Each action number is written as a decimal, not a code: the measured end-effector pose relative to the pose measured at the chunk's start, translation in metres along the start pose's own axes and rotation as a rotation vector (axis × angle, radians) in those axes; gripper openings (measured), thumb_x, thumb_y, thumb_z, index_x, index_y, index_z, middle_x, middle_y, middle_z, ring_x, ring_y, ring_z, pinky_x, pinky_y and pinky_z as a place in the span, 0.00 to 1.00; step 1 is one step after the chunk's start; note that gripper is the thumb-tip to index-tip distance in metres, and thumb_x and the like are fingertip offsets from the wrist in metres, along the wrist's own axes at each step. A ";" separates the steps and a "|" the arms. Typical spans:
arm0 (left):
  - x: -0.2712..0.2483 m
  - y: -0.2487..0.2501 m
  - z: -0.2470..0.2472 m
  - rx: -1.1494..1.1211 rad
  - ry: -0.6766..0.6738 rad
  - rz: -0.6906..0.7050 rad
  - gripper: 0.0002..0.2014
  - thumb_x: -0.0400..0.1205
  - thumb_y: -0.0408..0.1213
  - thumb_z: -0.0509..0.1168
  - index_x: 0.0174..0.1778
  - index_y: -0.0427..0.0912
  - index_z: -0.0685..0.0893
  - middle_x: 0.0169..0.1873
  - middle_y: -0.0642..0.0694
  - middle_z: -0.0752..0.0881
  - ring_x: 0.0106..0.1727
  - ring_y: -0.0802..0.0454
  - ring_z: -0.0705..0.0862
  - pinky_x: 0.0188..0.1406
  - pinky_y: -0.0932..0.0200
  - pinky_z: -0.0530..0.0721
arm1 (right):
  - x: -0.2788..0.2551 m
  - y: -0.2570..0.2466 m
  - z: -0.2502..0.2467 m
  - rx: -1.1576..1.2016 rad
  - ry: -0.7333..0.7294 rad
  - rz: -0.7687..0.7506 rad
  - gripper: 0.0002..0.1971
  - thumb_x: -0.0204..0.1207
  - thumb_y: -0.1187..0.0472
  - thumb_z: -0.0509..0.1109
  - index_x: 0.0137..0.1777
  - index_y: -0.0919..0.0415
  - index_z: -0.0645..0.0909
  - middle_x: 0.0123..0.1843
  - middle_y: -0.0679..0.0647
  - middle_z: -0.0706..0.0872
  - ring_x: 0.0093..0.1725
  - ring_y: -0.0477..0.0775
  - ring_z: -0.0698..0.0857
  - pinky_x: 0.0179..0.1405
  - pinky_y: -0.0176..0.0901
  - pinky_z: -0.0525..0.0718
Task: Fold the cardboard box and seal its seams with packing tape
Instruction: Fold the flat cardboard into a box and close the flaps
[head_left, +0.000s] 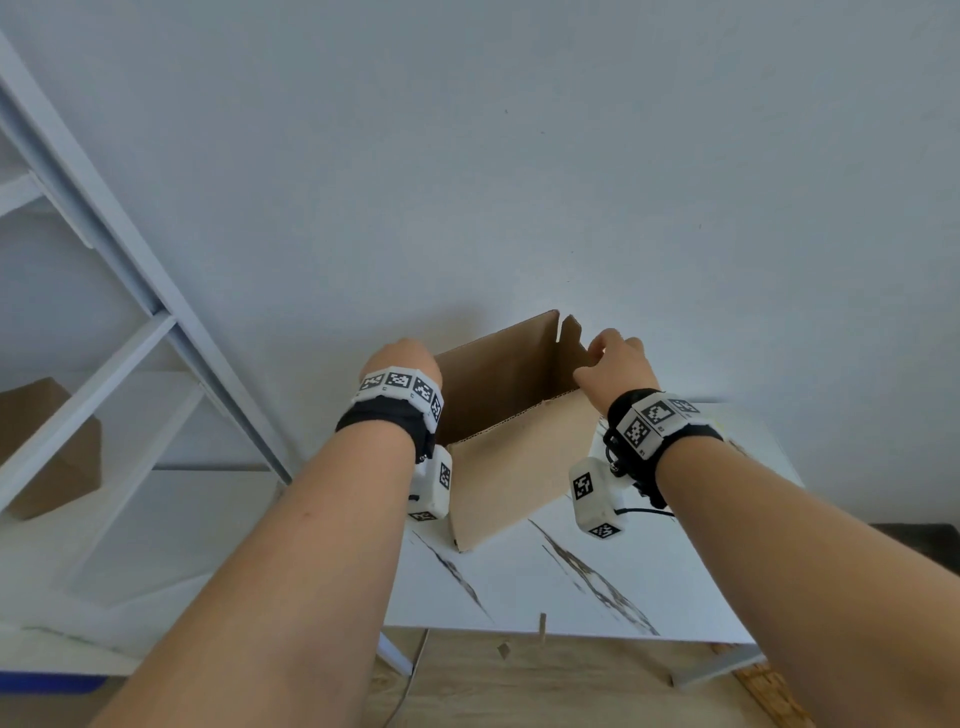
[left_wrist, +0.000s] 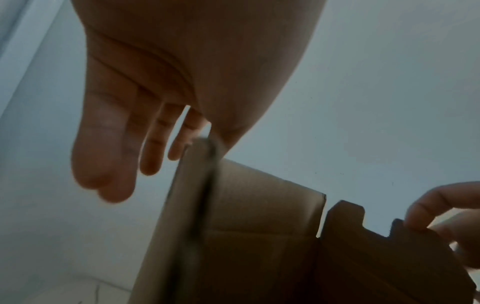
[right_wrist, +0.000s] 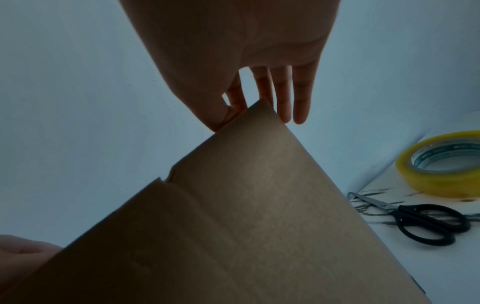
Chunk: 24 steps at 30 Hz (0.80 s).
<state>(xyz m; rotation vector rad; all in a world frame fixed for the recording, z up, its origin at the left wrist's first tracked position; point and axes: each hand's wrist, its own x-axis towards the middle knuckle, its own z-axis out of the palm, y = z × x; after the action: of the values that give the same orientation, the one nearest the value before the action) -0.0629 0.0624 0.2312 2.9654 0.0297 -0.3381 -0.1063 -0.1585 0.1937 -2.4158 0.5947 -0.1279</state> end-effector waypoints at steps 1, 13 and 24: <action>0.001 0.001 0.003 0.007 -0.022 0.009 0.10 0.83 0.31 0.60 0.42 0.33 0.85 0.52 0.37 0.88 0.54 0.39 0.86 0.56 0.52 0.83 | 0.001 0.000 0.001 -0.004 -0.019 -0.007 0.13 0.73 0.65 0.64 0.57 0.57 0.76 0.59 0.56 0.73 0.50 0.59 0.80 0.47 0.48 0.79; 0.003 0.016 -0.002 -0.216 -0.309 -0.060 0.25 0.79 0.57 0.64 0.59 0.39 0.82 0.60 0.39 0.86 0.61 0.39 0.85 0.66 0.47 0.81 | 0.007 0.004 0.008 -0.064 -0.058 0.079 0.21 0.76 0.57 0.60 0.66 0.64 0.75 0.63 0.62 0.78 0.50 0.60 0.78 0.47 0.48 0.75; 0.003 0.016 -0.007 0.152 -0.345 0.050 0.07 0.78 0.36 0.64 0.47 0.39 0.85 0.46 0.40 0.86 0.41 0.45 0.80 0.42 0.57 0.78 | 0.011 0.004 0.003 0.000 -0.086 0.049 0.29 0.77 0.61 0.61 0.79 0.54 0.68 0.75 0.58 0.72 0.65 0.60 0.80 0.58 0.47 0.77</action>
<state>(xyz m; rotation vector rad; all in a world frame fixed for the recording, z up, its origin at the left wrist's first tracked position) -0.0579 0.0478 0.2397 3.0020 -0.1147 -0.8740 -0.0975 -0.1640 0.1885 -2.3911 0.6134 -0.0034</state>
